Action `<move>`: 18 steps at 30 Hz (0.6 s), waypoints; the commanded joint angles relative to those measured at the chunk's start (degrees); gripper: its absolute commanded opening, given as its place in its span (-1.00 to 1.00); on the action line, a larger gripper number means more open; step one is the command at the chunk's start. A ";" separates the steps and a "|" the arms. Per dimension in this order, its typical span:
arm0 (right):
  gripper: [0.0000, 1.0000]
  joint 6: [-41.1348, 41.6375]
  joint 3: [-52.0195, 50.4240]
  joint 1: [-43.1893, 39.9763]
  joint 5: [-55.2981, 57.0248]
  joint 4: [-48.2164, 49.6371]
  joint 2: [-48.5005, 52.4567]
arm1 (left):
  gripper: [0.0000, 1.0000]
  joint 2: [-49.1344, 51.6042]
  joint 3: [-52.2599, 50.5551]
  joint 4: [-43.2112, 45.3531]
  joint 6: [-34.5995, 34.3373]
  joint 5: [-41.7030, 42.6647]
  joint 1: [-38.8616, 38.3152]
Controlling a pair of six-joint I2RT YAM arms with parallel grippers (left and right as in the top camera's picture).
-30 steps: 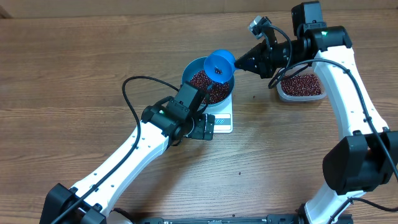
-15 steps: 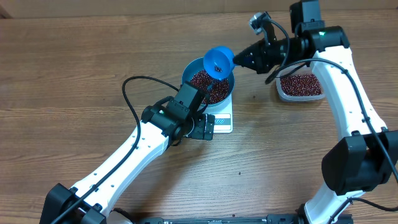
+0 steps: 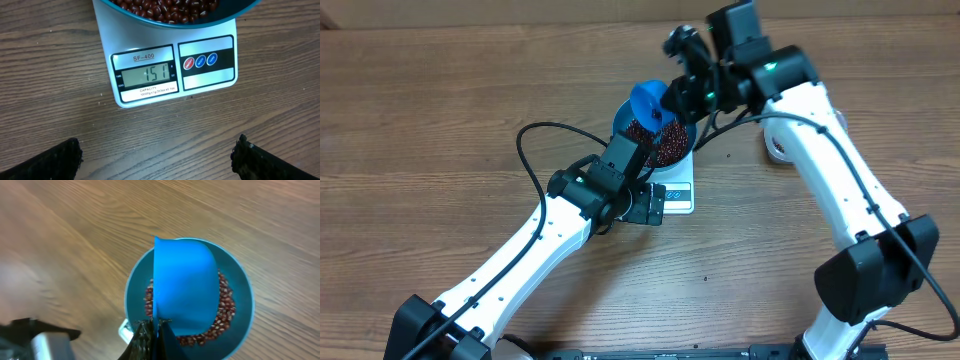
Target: Scoop item into bowl and weigh 150g on scale
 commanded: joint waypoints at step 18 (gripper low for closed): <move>-0.93 -6.62 -4.22 0.24 8.44 0.22 -1.18 | 0.99 0.57 -0.26 0.02 -0.57 0.20 -0.07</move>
